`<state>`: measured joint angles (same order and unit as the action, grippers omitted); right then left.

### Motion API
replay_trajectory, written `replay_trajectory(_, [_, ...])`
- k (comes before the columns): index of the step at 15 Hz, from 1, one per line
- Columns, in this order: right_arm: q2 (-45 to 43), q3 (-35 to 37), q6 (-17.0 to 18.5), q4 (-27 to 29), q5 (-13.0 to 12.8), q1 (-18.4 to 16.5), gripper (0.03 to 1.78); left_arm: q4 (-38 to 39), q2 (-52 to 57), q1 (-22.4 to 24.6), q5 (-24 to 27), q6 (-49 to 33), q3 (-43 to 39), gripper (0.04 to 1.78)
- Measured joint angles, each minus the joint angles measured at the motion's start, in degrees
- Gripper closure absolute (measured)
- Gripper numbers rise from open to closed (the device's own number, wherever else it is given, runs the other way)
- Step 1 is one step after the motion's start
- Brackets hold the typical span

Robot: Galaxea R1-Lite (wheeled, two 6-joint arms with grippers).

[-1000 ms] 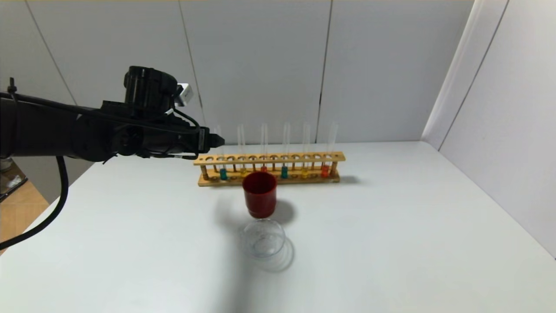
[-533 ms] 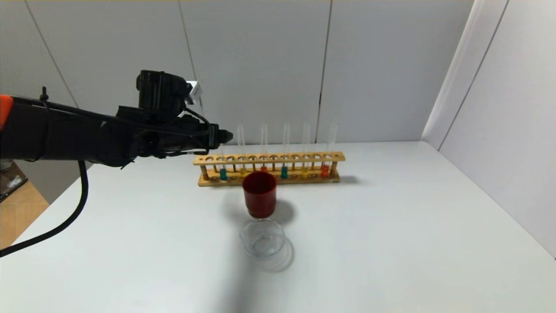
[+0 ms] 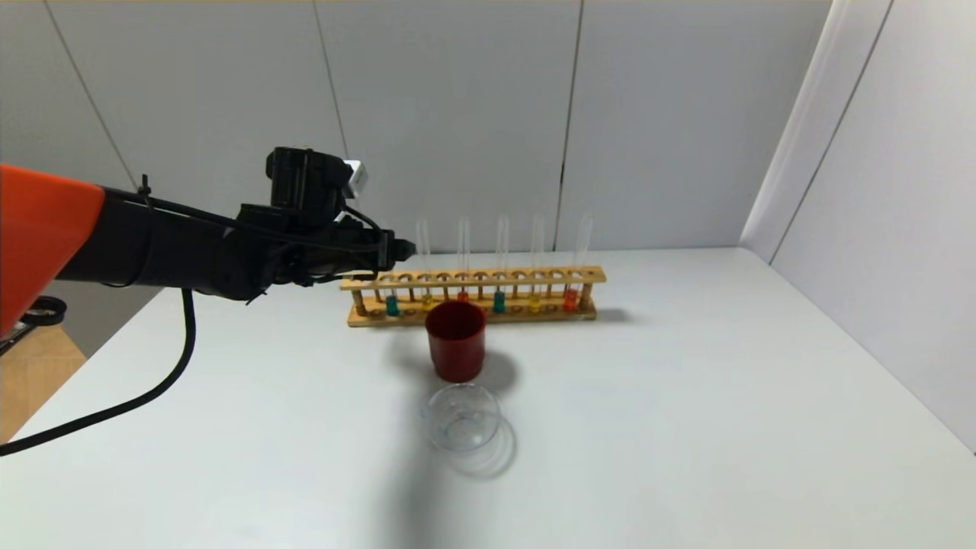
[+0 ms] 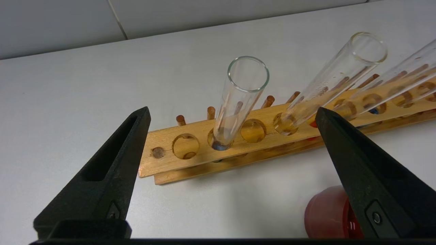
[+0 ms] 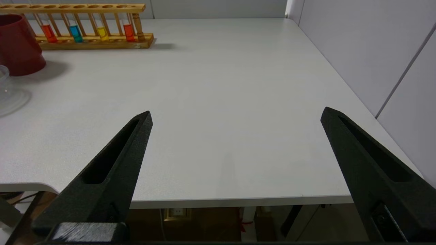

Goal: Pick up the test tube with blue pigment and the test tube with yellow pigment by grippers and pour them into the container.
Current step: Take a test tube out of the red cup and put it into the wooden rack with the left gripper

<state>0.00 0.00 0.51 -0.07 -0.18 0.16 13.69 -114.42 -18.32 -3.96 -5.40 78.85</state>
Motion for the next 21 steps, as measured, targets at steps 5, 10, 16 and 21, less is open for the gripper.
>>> replay_trajectory(5, [0.0, 0.0, 0.01, 0.02, 0.02, 0.0, 0.08, 0.44, -2.69, 0.49, -0.09, -0.16, 1.33, 0.12])
replay_trajectory(10, [0.0, 0.0, 0.01, 0.02, 0.0, 0.0, 0.08, 0.78, -4.02, 1.02, -0.15, -0.07, 1.63, 0.12])
replay_trajectory(16, [0.0, 0.0, 0.01, 0.0, 0.02, 0.0, 0.08, 1.6, -4.82, 1.29, -0.13, 0.72, 1.74, 0.12])
replay_trajectory(21, [0.0, 0.0, 0.01, 0.0, 0.02, 0.0, 0.08, 1.57, -5.21, 1.24, -0.13, 0.66, 1.57, 0.12])
